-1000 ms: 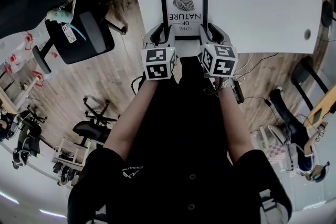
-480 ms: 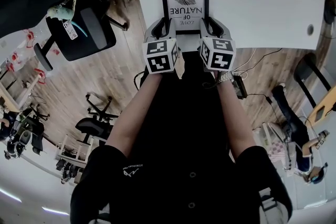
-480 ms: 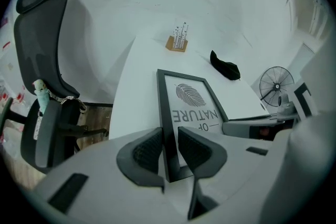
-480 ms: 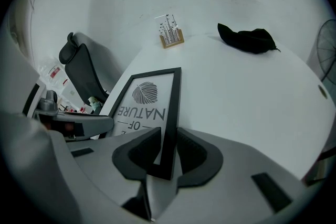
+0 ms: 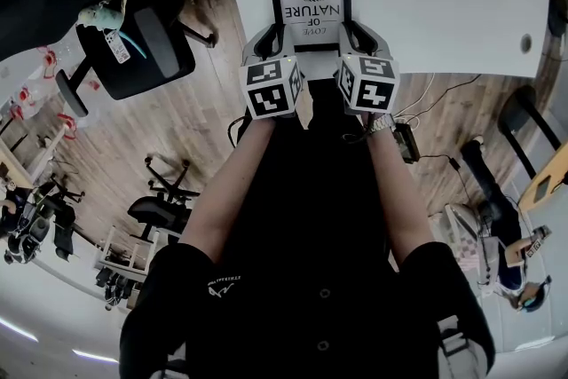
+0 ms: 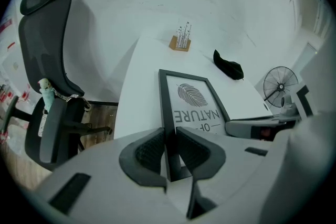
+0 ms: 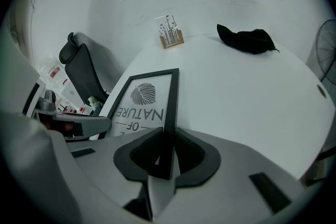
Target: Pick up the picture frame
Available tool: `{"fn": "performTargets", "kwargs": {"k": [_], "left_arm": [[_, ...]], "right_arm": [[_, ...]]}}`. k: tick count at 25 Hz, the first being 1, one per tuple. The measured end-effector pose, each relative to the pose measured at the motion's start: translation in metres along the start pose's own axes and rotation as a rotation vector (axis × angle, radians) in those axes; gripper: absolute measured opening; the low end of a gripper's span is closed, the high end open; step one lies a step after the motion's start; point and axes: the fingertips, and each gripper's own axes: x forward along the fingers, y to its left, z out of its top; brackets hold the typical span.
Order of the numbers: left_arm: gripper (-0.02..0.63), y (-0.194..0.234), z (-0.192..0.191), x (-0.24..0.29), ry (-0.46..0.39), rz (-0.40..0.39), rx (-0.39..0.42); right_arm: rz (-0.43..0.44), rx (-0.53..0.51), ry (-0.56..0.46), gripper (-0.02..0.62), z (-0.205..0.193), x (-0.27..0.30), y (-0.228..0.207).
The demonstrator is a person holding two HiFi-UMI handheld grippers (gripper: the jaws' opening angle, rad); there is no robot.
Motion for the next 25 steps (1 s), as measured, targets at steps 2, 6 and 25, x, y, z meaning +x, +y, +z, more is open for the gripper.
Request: {"fn": "performTargets", "kwargs": {"k": [2, 6, 25], "left_arm": [[0.072, 0.001, -0.004, -0.003, 0.003, 0.005, -0.003], [0.071, 0.001, -0.007, -0.009, -0.008, 0.015, 0.012], [0.071, -0.002, -0.043, -0.041, -0.073, 0.063, -0.034]], "right_arm": [[0.002, 0.002, 0.003, 0.069, -0.003, -0.001, 0.002], [0.013, 0.014, 0.007, 0.069, -0.011, -0.005, 0.005], [0.056, -0.072, -0.004, 0.069, -0.038, -0.027, 0.017]]}}
